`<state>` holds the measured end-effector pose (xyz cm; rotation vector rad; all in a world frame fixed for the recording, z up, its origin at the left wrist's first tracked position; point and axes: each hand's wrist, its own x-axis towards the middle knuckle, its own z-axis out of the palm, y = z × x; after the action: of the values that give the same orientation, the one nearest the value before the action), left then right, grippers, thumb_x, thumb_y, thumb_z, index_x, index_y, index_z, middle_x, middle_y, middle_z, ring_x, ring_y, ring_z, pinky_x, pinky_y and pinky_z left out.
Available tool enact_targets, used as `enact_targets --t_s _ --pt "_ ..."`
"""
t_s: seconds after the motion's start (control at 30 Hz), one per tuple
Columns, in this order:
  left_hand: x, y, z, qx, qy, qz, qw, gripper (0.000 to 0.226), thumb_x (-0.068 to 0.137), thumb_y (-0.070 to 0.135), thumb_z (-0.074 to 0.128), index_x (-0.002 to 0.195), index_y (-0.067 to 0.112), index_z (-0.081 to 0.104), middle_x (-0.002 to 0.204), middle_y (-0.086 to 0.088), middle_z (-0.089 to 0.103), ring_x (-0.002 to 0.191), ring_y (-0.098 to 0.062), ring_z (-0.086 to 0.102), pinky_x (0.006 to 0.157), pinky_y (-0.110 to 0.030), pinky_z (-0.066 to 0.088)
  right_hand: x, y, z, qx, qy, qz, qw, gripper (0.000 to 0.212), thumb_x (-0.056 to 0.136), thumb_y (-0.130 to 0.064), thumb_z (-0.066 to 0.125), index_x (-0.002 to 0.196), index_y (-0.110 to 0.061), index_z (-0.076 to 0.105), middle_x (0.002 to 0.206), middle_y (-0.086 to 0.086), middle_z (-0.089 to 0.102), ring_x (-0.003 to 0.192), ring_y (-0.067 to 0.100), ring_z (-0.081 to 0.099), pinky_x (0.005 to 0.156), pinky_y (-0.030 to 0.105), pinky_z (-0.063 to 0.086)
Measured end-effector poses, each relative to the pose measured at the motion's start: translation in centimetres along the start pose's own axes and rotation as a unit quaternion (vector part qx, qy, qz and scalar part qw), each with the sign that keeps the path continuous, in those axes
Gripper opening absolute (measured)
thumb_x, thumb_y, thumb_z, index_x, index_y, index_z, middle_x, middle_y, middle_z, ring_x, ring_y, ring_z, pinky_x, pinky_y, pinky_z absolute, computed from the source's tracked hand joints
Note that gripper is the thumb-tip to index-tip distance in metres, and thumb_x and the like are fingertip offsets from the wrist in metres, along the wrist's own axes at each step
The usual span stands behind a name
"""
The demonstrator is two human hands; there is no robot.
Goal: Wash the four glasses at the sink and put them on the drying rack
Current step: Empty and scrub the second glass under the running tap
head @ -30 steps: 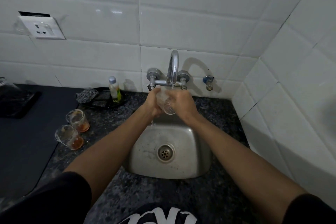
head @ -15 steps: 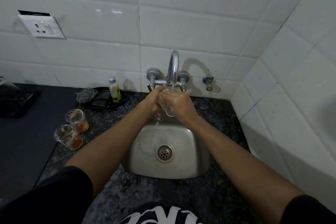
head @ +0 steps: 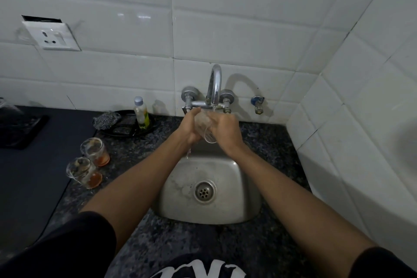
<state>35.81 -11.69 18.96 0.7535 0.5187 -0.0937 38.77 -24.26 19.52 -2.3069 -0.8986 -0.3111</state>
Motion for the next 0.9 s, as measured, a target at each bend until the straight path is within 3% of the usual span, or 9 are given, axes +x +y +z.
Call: enact_targets --t_s 0.17,0.23,0.33,0.4,0.5,0.57,0.63,0.7,0.9 --pt "0.4 0.2 0.3 0.025 0.009 -0.039 0.999 0.055 0.107 0.041 0.042 0.074 0.006 0.068 0.072 -0.008 0.067 0.071 -0.02 0.066 0.073 -0.034 0.053 -1.2 0.8 -0.1 -0.073 -0.028 -0.225 0.971 0.042 0.079 0.004 0.078 0.121 0.002 0.073 0.122 0.02 0.074 0.113 0.032 0.072 0.101 0.042 0.058" --pt "0.4 0.4 0.2 0.034 0.028 -0.024 0.999 0.047 0.107 0.037 0.043 0.081 0.006 0.067 0.072 -0.009 0.068 0.069 -0.021 0.067 0.072 -0.035 0.054 -1.5 0.7 0.2 -0.008 0.012 -0.147 0.989 0.039 0.082 0.001 0.079 0.121 -0.004 0.076 0.118 0.014 0.076 0.108 0.027 0.074 0.099 0.035 0.058" --pt "-0.1 -0.1 0.3 -0.01 0.019 -0.003 1.0 0.05 0.108 0.038 0.038 0.122 -0.003 0.061 0.105 -0.02 0.068 0.094 -0.028 0.065 0.102 -0.043 0.049 -1.1 0.7 0.3 0.057 0.044 0.029 0.997 0.022 0.095 -0.005 0.069 0.116 -0.007 0.077 0.104 0.011 0.079 0.09 0.024 0.075 0.082 0.034 0.062" --pt "-0.3 -0.3 0.4 -0.008 0.012 -0.012 1.0 0.057 0.107 0.045 0.037 0.129 -0.002 0.061 0.108 -0.021 0.069 0.098 -0.031 0.066 0.105 -0.046 0.048 -0.8 1.1 0.1 0.013 0.027 -0.048 0.998 0.026 0.093 -0.004 0.072 0.119 -0.006 0.076 0.106 0.012 0.078 0.09 0.025 0.075 0.081 0.039 0.063" --pt "0.2 -0.1 0.2 0.043 0.016 -0.019 0.999 0.053 0.107 0.044 0.045 0.095 0.003 0.075 0.085 -0.013 0.075 0.078 -0.024 0.072 0.075 -0.036 0.059 -0.9 1.9 0.0 -0.067 -0.004 -0.221 0.973 0.044 0.08 0.0 0.082 0.122 -0.002 0.073 0.12 0.015 0.075 0.108 0.029 0.074 0.094 0.041 0.061" --pt "0.9 0.0 -0.4 0.051 0.043 0.003 0.998 0.041 0.101 0.036 0.058 0.102 -0.002 0.073 0.083 -0.01 0.074 0.074 -0.022 0.073 0.067 -0.033 0.06 -1.1 1.6 0.2 -0.032 0.015 -0.178 0.983 0.044 0.078 0.003 0.083 0.121 -0.003 0.075 0.12 0.015 0.075 0.11 0.027 0.074 0.098 0.039 0.059" --pt "0.9 -0.3 -0.7 0.05 0.047 0.025 0.997 0.048 0.097 0.035 0.061 0.123 -0.006 0.064 0.094 -0.013 0.072 0.084 -0.025 0.071 0.076 -0.038 0.058 -0.9 1.3 0.6 0.034 0.031 -0.031 0.998 0.032 0.087 0.0 0.076 0.119 -0.007 0.077 0.113 0.012 0.078 0.102 0.026 0.075 0.092 0.036 0.06" --pt "0.2 -0.6 -0.6 0.042 0.022 0.035 0.998 0.04 0.104 0.035 0.047 0.11 0.0 0.066 0.089 -0.012 0.071 0.08 -0.023 0.068 0.077 -0.038 0.056 -0.7 1.2 0.5 0.03 0.017 0.029 0.999 0.026 0.092 -0.007 0.072 0.118 -0.01 0.077 0.105 0.011 0.079 0.092 0.026 0.075 0.083 0.036 0.061" --pt "0.8 -0.4 -0.9 0.131 0.042 -0.004 0.991 0.036 0.101 0.04 0.054 0.088 0.011 0.07 0.079 -0.006 0.072 0.072 -0.019 0.07 0.064 -0.031 0.056 -1.7 2.3 0.2 -0.072 0.011 -0.246 0.966 0.044 0.077 0.0 0.083 0.121 0.001 0.074 0.12 0.017 0.075 0.109 0.028 0.074 0.1 0.039 0.058"
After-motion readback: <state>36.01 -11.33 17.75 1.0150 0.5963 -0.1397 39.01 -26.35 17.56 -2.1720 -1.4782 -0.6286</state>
